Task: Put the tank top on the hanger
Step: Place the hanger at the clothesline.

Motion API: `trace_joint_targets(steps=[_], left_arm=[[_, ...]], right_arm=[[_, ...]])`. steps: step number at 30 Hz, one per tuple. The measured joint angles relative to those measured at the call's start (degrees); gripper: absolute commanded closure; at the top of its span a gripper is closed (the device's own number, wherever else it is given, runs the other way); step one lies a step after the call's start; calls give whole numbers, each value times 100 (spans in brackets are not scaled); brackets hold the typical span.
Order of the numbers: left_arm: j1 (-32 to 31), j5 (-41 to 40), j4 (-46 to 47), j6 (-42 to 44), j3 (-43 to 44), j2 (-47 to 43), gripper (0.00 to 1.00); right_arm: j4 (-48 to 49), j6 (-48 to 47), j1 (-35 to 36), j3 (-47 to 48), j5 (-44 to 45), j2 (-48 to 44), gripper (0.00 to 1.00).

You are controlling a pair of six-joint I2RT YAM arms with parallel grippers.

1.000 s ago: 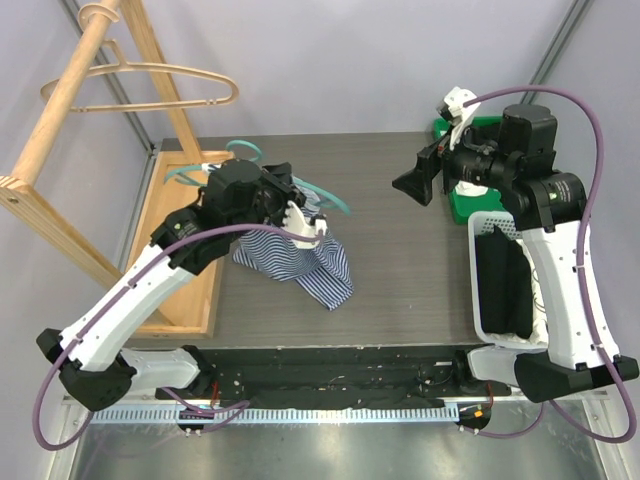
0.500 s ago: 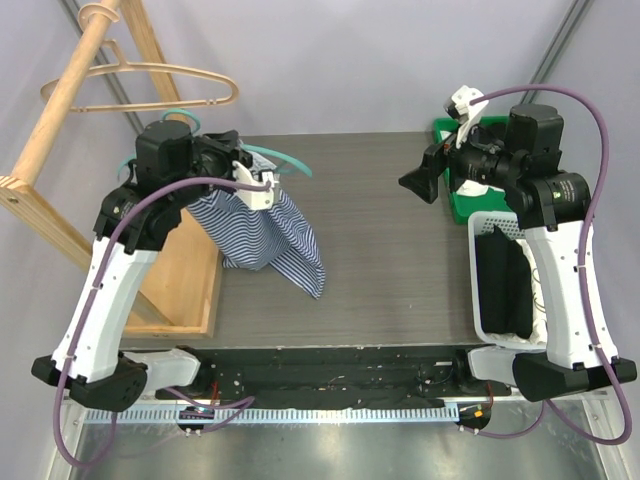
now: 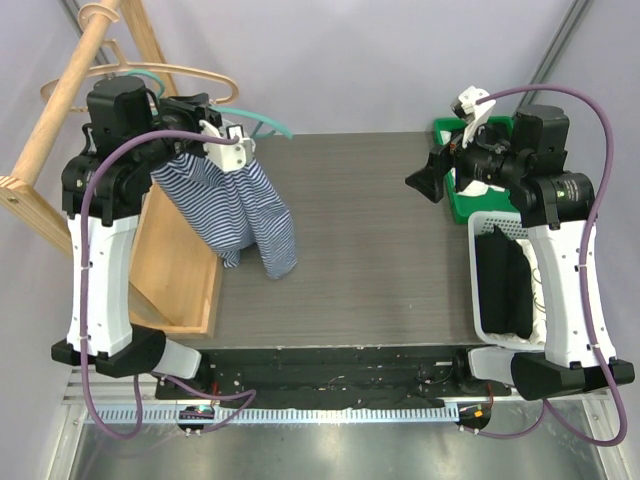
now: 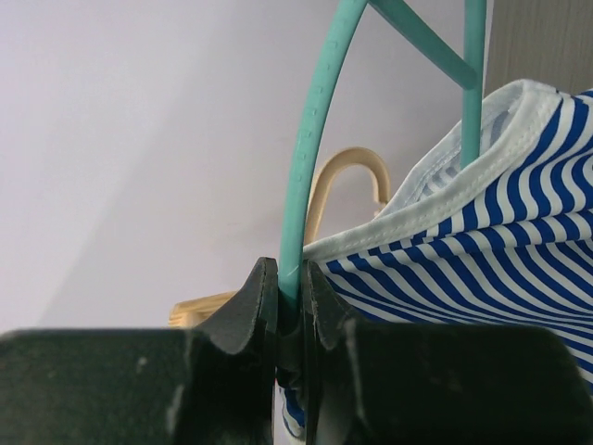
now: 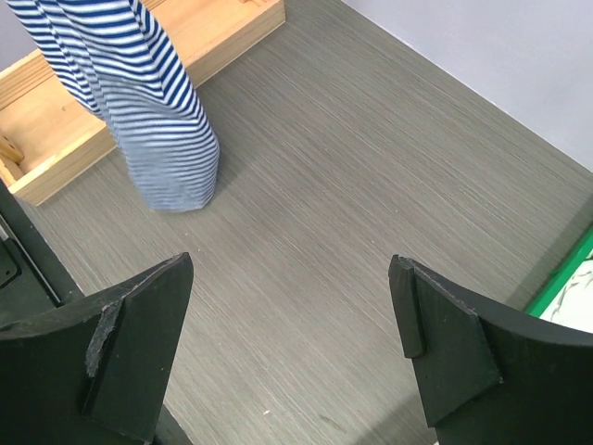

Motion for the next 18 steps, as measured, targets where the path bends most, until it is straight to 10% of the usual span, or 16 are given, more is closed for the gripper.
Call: trace_joint_targets(steps=[18], left_arm=[[874, 271, -466, 20, 422, 120, 100]], right_arm=[[0, -109, -155, -317, -188, -28, 1]])
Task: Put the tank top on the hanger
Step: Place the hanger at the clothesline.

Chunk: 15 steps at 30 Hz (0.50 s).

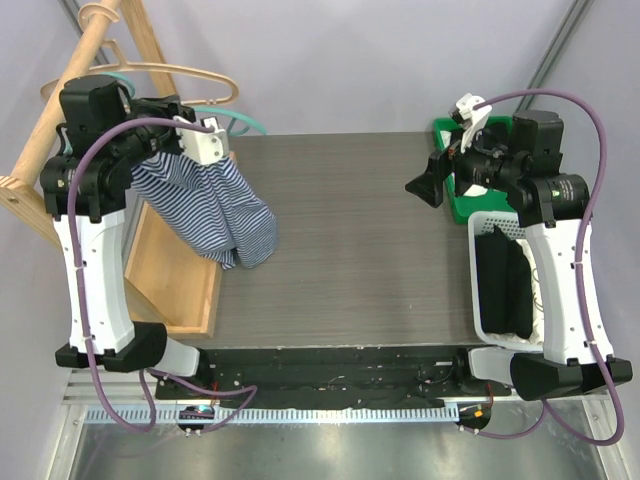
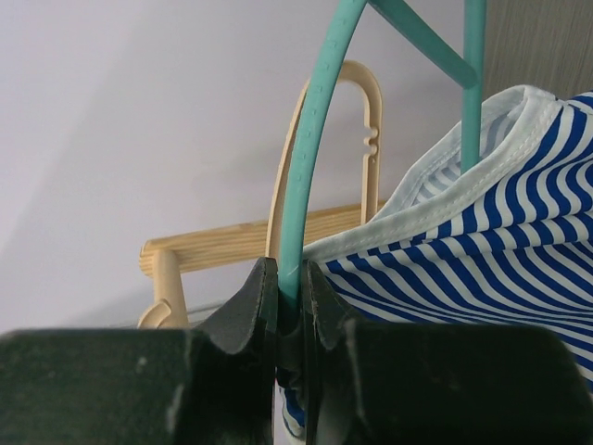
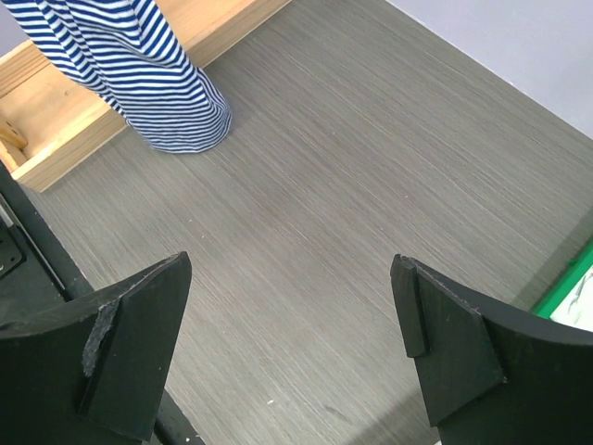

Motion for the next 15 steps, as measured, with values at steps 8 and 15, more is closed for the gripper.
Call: trace_joint_targets(steps=[8, 15], left_arm=[[540, 315, 39, -13, 0, 0, 100], [728, 382, 42, 122, 0, 0, 100]], right_arm=[[4, -13, -20, -142, -42, -76, 1], [13, -17, -20, -269, -63, -212, 0]])
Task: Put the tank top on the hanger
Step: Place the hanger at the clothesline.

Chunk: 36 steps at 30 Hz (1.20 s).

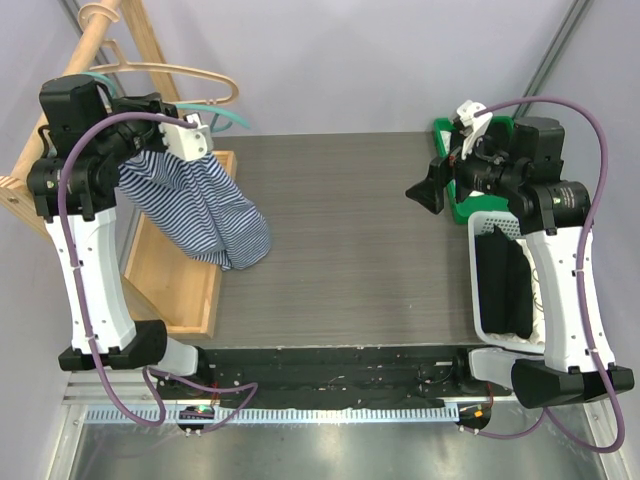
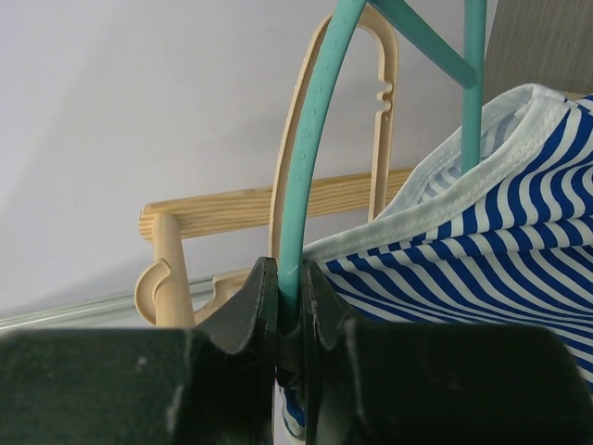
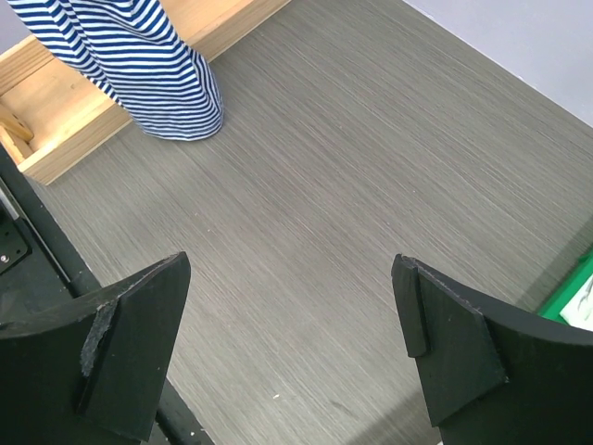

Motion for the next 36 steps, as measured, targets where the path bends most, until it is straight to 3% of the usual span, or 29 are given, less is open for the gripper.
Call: trace_joint_targets(steps=[16, 28, 36], left_arm=[[190, -28, 142, 48, -55, 11, 100], [907, 302, 363, -44, -55, 55, 100], [1023, 555, 496, -142, -365, 35, 100]], right_arm=[[44, -76, -103, -402, -284, 11, 0], [11, -101, -122, -402, -343, 120, 0], [7, -103, -122, -402, -358, 133, 0]])
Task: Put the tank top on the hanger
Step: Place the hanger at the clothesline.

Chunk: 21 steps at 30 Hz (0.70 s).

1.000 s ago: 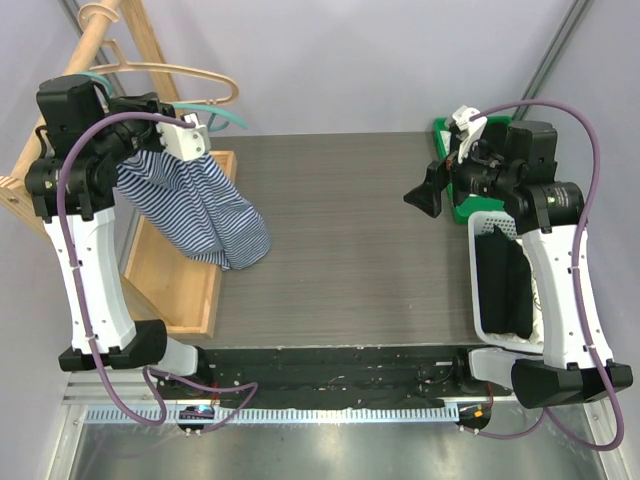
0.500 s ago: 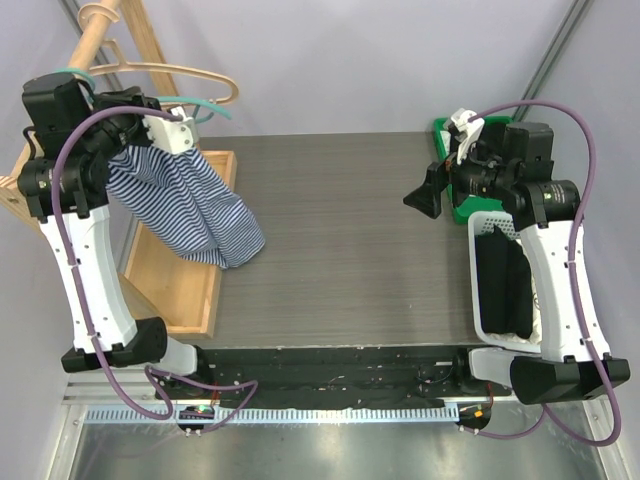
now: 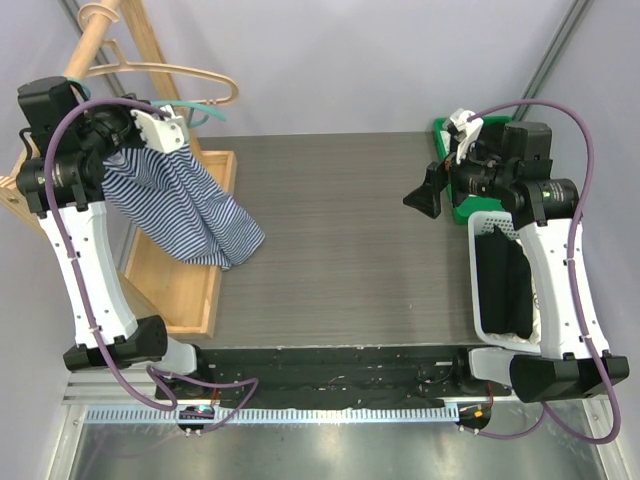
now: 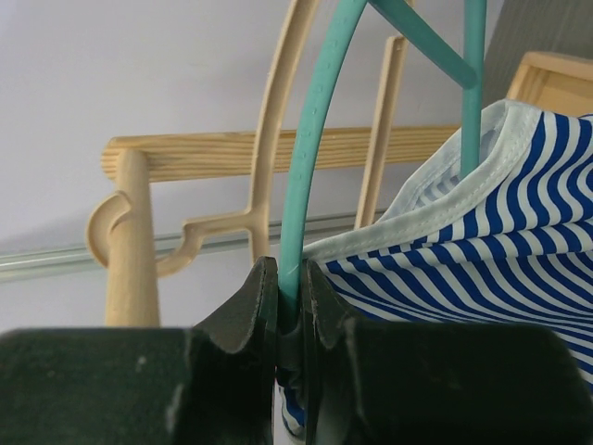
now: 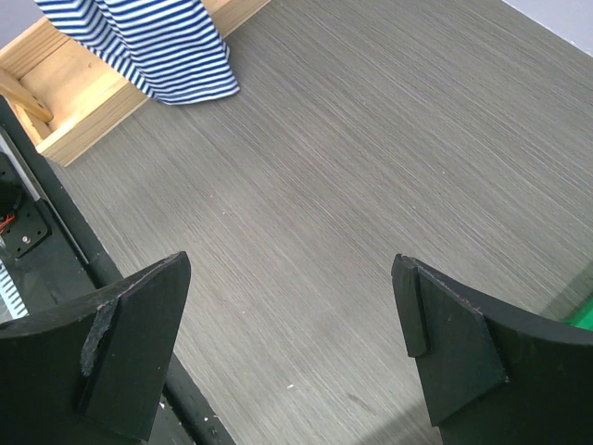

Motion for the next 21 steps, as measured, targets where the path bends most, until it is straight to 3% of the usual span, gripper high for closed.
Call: trace_joint_targets(steps=[8, 14, 15, 17, 18, 19, 21], left_arm=[[26, 87, 245, 170, -754, -369, 100], [28, 284, 540, 98, -1215, -763, 76], [28, 310, 564, 83, -1241, -782, 66], [31, 494, 555, -33, -1329, -822, 59], [31, 584, 542, -107, -1377, -833, 43], [31, 651, 549, -177, -1414, -837, 34], [31, 769, 570, -302, -1469, -837, 25]], right_arm=[[-2, -9, 0, 0, -33, 35, 0], [-4, -17, 0, 0, -74, 35, 0], [-2, -20, -2, 0, -74, 35, 0], [-2, -20, 0, 0, -81, 35, 0], [-4, -20, 0, 0, -85, 35, 0], [-4, -20, -2, 0, -92, 35, 0], [-4, -20, 0, 0, -98, 35, 0]])
